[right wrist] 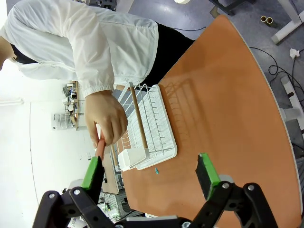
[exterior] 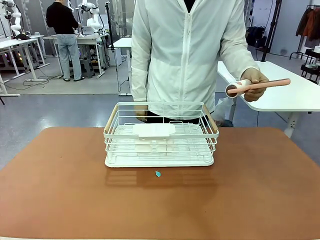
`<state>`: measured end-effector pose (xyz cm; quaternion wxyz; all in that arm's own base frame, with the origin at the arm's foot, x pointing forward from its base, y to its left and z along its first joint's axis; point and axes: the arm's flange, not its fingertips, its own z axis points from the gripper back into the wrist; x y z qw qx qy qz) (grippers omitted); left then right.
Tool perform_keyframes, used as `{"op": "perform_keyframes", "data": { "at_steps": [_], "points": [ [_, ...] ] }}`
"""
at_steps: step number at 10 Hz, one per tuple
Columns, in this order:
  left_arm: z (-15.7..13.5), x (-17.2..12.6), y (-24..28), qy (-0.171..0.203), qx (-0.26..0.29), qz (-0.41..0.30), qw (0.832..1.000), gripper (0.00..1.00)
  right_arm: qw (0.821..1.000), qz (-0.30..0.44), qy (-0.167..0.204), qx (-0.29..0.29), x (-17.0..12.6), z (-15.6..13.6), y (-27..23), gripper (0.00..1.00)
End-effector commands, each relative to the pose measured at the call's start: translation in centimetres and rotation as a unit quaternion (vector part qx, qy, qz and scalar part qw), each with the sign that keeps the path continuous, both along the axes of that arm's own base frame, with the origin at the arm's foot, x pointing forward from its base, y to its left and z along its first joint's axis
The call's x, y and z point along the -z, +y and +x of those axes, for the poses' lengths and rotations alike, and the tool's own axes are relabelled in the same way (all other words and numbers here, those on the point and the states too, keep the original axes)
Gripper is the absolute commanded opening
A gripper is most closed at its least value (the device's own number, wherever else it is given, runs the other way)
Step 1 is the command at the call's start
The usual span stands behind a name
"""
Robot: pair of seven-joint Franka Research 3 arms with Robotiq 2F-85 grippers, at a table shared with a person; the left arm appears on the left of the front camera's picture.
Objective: Clean the table.
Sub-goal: Pick up the Lint Roller when the human hands it over.
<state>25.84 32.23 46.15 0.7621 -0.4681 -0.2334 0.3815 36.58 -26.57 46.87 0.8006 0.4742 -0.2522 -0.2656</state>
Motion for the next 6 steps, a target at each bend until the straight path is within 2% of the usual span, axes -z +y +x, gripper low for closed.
{"op": "perform_keyframes", "data": {
  "at_steps": [1,5,6],
  "points": [
    [-0.1,-0.1,0.3,-0.011,0.005,-0.002,1.0,1.0,1.0,0.001,-0.009,-0.003,-0.1,0.1,0.0,1.0],
    [-0.1,-0.1,0.3,-0.011,0.005,-0.002,1.0,1.0,1.0,0.0,0.0,0.0,0.0,0.0,0.0,1.0],
    [-0.1,-0.1,0.3,-0.011,0.005,-0.002,1.0,1.0,1.0,-0.022,0.007,-0.011,-1.1,-0.5,1.3,1.0]
  ]
}}
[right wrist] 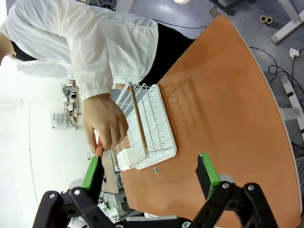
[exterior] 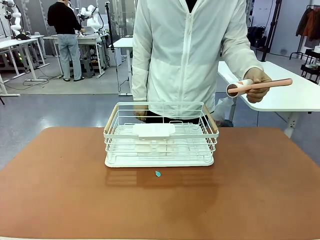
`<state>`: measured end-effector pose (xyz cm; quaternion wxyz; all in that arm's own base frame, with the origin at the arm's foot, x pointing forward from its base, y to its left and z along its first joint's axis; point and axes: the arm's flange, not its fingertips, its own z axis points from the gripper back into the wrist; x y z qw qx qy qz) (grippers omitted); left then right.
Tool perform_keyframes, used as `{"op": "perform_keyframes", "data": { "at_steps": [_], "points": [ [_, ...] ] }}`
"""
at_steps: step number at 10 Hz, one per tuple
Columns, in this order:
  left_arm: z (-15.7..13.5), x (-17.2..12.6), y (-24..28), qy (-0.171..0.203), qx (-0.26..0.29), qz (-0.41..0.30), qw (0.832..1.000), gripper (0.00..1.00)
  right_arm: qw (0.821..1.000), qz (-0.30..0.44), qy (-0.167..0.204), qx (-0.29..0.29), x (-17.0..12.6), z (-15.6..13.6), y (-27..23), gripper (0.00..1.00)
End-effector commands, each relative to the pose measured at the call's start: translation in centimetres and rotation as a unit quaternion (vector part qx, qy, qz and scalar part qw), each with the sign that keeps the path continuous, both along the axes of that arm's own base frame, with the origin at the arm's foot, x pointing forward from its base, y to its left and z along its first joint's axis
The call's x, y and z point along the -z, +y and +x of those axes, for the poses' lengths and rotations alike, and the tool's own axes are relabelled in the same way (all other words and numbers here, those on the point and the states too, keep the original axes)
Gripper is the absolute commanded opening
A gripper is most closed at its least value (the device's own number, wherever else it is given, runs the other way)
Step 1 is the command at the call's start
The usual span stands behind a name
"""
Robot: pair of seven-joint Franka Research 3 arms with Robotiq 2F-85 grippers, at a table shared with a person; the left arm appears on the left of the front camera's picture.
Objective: Clean the table.
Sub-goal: Pick up the Lint Roller when the human hands it over.
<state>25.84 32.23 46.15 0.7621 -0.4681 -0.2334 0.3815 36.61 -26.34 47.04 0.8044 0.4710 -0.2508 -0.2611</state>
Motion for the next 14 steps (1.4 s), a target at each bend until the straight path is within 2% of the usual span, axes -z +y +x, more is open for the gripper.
{"op": "perform_keyframes", "data": {
  "at_steps": [1,2,4,5,7,8,9,12,14],
  "points": [
    [-0.1,-0.1,0.3,-0.011,0.005,-0.002,1.0,1.0,0.999,-0.017,0.031,0.009,-2.7,-1.1,3.0,1.0],
    [-0.1,-0.1,0.3,-0.011,0.005,-0.002,1.0,1.0,0.997,0.033,0.072,0.006,-4.4,-1.7,6.2,1.0],
    [-0.1,-0.1,0.3,-0.011,0.005,-0.002,1.0,1.0,0.992,0.041,0.103,0.065,-5.6,-2.0,13.6,1.0],
    [-0.1,-0.1,0.3,-0.011,0.005,-0.002,1.0,1.0,0.989,0.038,0.122,0.076,-6.1,-2.3,16.9,1.0],
    [-0.1,-0.1,0.3,-0.011,0.005,-0.002,1.0,1.0,0.987,0.012,0.146,0.066,-5.9,-3.1,22.3,1.0],
    [-0.1,-0.1,0.3,-0.011,0.005,-0.002,1.0,1.0,0.984,0.027,0.158,0.081,-5.2,-3.0,23.5,1.0],
    [-0.1,-0.1,0.3,-0.011,0.005,-0.002,1.0,1.0,0.982,0.043,0.156,0.093,-4.6,-2.8,24.2,1.0],
    [-0.1,-0.1,0.3,-0.011,0.005,-0.002,1.0,1.0,0.989,0.046,0.112,0.09,-2.9,-2.5,26.0,1.0],
    [-0.1,-0.1,0.3,-0.011,0.005,-0.002,1.0,1.0,0.989,0.05,0.119,0.078,-1.9,-2.2,25.9,1.0]
  ]
}}
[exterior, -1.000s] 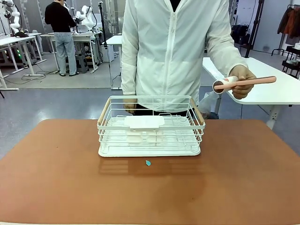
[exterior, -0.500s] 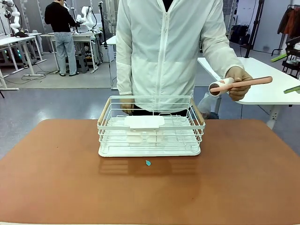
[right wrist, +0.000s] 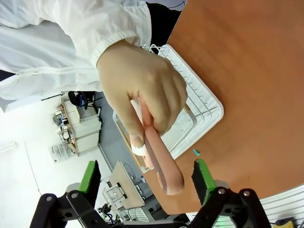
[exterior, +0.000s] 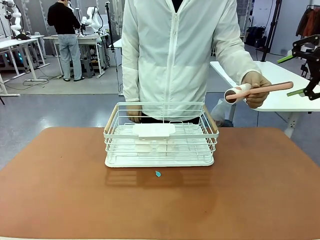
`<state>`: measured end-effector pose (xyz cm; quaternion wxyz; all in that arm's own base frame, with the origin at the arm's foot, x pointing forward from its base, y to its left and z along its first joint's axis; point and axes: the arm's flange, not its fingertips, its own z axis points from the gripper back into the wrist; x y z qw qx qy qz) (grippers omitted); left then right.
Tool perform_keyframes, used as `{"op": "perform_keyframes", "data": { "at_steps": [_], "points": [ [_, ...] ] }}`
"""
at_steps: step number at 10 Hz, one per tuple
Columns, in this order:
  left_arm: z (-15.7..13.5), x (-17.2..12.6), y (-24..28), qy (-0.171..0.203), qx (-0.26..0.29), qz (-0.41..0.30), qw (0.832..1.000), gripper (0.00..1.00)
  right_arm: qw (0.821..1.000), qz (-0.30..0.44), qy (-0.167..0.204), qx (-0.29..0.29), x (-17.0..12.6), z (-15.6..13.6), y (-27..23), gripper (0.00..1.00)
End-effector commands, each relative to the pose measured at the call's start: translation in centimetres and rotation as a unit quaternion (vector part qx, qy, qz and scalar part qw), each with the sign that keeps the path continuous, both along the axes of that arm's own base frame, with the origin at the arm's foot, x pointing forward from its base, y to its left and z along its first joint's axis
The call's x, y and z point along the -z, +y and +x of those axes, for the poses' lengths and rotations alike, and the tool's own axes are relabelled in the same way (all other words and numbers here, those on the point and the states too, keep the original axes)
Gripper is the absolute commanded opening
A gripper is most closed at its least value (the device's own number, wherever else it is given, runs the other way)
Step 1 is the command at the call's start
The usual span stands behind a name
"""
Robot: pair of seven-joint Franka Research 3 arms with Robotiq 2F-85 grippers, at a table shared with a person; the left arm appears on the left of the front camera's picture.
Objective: Clean the table.
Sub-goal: Pick up the Lint Roller when the human hands it over.
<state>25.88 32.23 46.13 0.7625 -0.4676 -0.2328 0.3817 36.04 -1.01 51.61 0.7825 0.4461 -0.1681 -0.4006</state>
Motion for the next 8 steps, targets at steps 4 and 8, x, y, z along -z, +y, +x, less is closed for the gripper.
{"op": "perform_keyframes", "data": {
  "at_steps": [4,8],
  "points": [
    [-0.1,-0.1,0.3,-0.012,0.005,-0.002,1.0,1.0,1.0,0.016,-0.013,-0.009,4.6,-1.7,0.4,1.0],
    [-0.1,-0.1,0.3,-0.012,0.005,-0.002,1.0,1.0,0.999,0.022,-0.026,-0.011,5.1,-1.7,0.4,1.0]
  ]
}}
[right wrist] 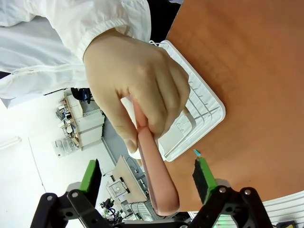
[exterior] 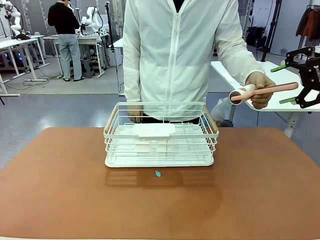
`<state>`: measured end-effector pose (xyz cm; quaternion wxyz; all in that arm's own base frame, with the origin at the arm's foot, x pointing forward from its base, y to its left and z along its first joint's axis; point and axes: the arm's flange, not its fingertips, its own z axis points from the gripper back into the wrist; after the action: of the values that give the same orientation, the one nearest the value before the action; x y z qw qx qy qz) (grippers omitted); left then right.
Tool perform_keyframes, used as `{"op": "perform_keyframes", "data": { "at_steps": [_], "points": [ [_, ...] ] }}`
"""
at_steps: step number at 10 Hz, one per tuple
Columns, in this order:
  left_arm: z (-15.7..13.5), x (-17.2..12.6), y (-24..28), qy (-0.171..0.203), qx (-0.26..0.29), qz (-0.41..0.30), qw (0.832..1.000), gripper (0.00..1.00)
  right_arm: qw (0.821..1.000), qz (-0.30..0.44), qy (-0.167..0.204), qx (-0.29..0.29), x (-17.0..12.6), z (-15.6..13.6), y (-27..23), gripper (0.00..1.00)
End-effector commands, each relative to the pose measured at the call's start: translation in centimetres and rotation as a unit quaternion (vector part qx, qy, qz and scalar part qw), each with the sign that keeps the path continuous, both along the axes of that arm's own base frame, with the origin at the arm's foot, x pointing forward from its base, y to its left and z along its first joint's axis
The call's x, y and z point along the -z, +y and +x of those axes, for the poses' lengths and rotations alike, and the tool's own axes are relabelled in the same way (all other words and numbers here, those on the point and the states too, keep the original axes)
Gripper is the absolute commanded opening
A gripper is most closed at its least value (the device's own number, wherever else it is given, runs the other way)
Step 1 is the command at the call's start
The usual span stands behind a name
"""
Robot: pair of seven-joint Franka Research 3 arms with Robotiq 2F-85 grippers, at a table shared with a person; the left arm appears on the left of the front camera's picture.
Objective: Clean the table.
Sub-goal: Pick up the Lint Roller when the human hands it over.
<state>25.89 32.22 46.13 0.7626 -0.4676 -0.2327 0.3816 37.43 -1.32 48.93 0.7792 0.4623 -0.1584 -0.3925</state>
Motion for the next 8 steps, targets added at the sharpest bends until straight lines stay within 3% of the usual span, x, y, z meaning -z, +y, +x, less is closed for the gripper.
{"op": "perform_keyframes", "data": {
  "at_steps": [1,5,6,7,8],
  "points": [
    [-0.11,-0.1,0.33,-0.012,0.005,-0.002,1.0,1.0,1.0,0.005,-0.022,0.001,2.54,-3.04,0.7,1.0],
    [-0.11,-0.1,0.33,-0.012,0.005,-0.002,1.0,1.0,1.0,0.003,-0.031,0.0,2.89,-2.89,0.7,0.97],
    [-0.11,-0.1,0.33,-0.012,0.005,-0.002,1.0,1.0,0.999,0.003,-0.041,-0.002,2.82,-2.94,0.7,0.81],
    [-0.11,-0.1,0.33,-0.012,0.005,-0.002,1.0,1.0,0.999,0.004,-0.041,-0.003,2.75,-2.97,0.71,0.78],
    [-0.11,-0.1,0.33,-0.012,0.005,-0.002,1.0,1.0,0.999,0.004,-0.041,-0.004,2.74,-3.01,0.72,0.62]
  ]
}}
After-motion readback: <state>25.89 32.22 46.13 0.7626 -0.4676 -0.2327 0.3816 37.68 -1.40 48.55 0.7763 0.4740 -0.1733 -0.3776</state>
